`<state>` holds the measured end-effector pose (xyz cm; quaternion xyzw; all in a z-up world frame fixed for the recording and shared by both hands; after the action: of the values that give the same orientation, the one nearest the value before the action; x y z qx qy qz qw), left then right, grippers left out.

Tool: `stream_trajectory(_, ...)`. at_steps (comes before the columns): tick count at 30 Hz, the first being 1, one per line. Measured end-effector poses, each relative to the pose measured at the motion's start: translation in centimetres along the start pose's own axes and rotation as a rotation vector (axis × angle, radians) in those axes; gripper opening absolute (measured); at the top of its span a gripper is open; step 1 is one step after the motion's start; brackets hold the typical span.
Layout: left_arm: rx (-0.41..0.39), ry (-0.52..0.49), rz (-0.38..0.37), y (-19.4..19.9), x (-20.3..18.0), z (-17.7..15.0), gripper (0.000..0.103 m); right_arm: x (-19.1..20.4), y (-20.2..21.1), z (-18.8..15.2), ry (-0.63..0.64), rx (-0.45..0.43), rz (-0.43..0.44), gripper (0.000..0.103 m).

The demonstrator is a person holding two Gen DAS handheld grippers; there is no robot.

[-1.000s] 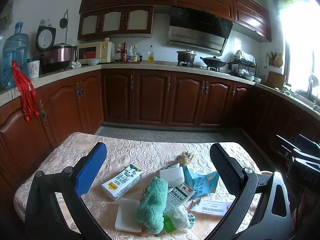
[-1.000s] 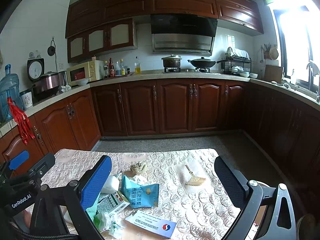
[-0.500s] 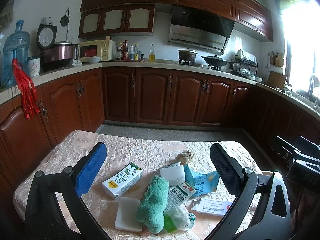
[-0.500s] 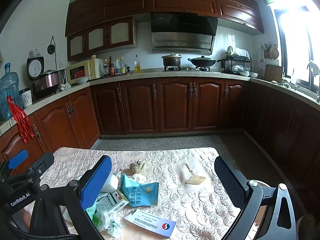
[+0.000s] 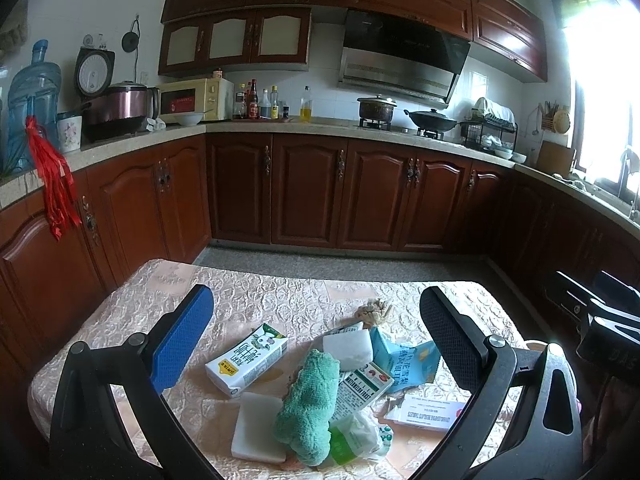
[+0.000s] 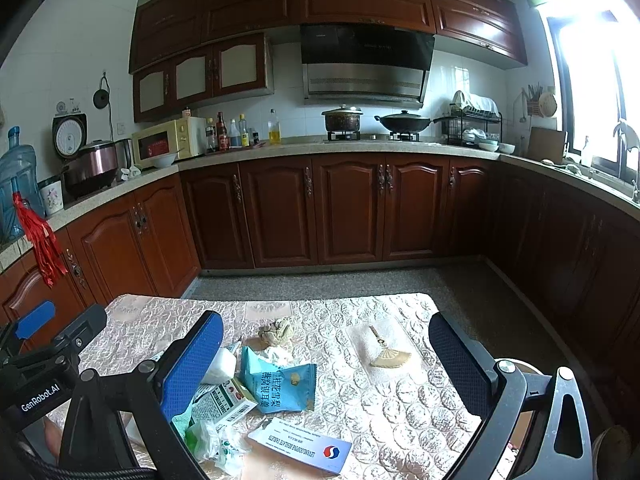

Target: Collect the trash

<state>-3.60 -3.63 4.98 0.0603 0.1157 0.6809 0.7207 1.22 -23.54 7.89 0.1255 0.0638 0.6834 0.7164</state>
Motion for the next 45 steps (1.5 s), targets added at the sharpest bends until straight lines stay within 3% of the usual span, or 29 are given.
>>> stream_trajectory(13, 0.000, 0.002, -0.001, 0.00, -0.02, 0.05, 0.103, -0.10, -0.01, -0.16, 0.001, 0.014, -0.001, 0.102)
stream_trajectory(25, 0.002, 0.003, 0.000, 0.01, -0.09, 0.03, 0.103, 0.00, 0.07, -0.49, 0.014, -0.046, 0.003, 0.102)
stream_trajectory(45, 0.018, 0.010, 0.005, -0.21, 0.17, -0.47, 0.103, 0.47, -0.51, -0.78, 0.049, -0.010, -0.007, 0.102)
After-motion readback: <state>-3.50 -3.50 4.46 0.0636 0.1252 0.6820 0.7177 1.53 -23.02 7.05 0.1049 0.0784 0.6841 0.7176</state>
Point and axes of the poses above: each gripper's, at about its wrist camera, not at the fingertips, and y roughly against the way its jaws point, x to its left, z to its top, the point moved 2 cm from there along -y, roughly the way its jaws point, and after that the axes turned 9 degrees about -x, right-handed, at the moved point
